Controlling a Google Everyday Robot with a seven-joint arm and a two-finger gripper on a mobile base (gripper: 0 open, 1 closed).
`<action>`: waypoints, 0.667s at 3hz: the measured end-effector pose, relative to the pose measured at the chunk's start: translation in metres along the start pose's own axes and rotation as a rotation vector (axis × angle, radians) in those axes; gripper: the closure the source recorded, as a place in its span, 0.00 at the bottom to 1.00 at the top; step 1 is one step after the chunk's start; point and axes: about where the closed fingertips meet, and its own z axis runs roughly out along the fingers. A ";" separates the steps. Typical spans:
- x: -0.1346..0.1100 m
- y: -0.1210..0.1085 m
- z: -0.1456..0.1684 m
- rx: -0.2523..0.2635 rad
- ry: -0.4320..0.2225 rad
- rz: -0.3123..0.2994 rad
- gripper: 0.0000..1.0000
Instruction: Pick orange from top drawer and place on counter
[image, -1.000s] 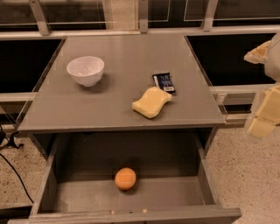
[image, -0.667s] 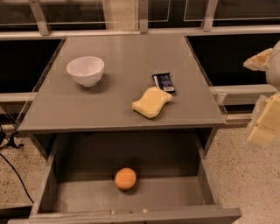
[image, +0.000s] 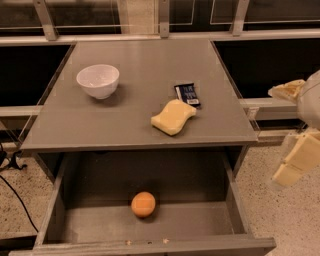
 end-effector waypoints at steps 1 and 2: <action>-0.002 0.007 0.019 -0.024 -0.075 0.002 0.00; -0.004 0.008 0.020 -0.026 -0.086 0.001 0.00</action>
Offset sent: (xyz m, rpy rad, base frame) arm -0.0002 0.0099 -0.0174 0.0721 -0.0010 0.0227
